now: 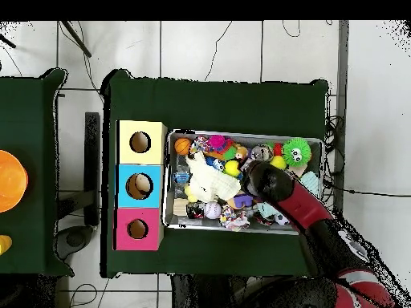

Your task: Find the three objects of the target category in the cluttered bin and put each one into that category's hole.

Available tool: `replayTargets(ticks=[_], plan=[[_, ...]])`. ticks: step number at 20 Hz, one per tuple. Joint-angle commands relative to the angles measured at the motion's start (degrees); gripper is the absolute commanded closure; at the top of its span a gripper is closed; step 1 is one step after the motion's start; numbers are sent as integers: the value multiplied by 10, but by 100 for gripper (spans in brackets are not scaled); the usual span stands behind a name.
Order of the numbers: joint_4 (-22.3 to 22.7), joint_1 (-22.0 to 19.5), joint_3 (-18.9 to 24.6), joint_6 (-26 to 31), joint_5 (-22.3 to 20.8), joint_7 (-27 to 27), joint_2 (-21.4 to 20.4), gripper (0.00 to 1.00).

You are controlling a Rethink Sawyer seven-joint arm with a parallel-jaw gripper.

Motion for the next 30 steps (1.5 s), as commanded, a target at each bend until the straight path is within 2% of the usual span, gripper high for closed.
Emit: replayTargets(ticks=[1, 9, 30], plan=[[48, -10, 56, -90, -53, 72, 75, 0], [31, -7, 56, -137, -72, 80, 100, 0], [31, -1, 48, -134, -86, 85, 100, 0]])
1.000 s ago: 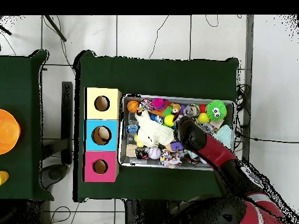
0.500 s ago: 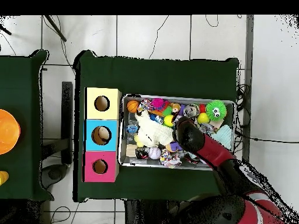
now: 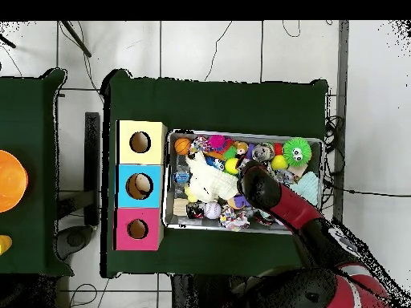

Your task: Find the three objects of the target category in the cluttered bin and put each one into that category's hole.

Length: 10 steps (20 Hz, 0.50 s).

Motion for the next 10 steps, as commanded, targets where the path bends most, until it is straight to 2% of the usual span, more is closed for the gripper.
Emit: replayTargets(ticks=[1, 4, 7, 10], plan=[[24, 5, 33, -6, -21, 84, 76, 0], [27, 5, 32, -12, -18, 90, 73, 0], [55, -23, 68, -66, -13, 136, 57, 0], [66, -19, 67, -53, 11, 152, 36, 0]])
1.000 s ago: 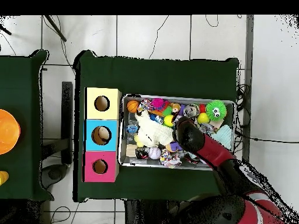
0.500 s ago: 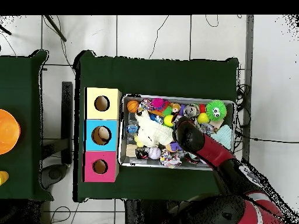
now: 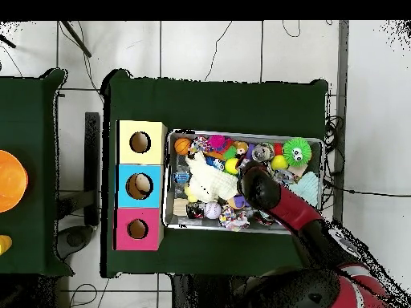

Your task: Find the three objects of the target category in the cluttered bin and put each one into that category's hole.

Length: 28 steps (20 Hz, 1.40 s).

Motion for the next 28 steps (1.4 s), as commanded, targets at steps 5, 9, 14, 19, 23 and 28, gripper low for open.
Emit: replayTargets(ticks=[5, 9, 14, 19, 23, 28], plan=[[60, -5, 54, -25, 24, 145, 28, 0], [59, 2, 51, -27, 23, 143, 31, 0], [59, 0, 54, -24, 28, 146, 29, 0], [58, 3, 51, -18, 29, 143, 29, 0], [61, 3, 51, -19, 27, 143, 26, 0], [66, -5, 60, -4, 25, 136, 23, 0]])
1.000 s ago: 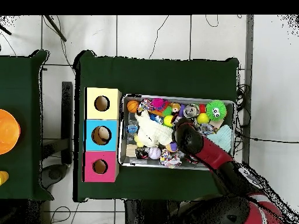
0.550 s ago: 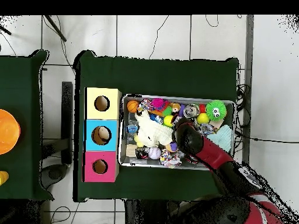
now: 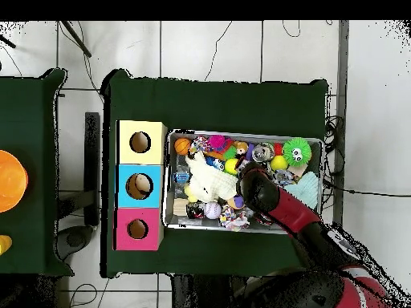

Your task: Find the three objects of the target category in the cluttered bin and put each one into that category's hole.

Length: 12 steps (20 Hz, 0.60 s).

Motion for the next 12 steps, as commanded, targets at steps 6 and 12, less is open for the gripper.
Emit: replayTargets(ticks=[6, 12], plan=[[73, -32, 74, 69, 19, 115, -11, 0], [87, -52, 71, 182, 5, 53, -66, 0]])
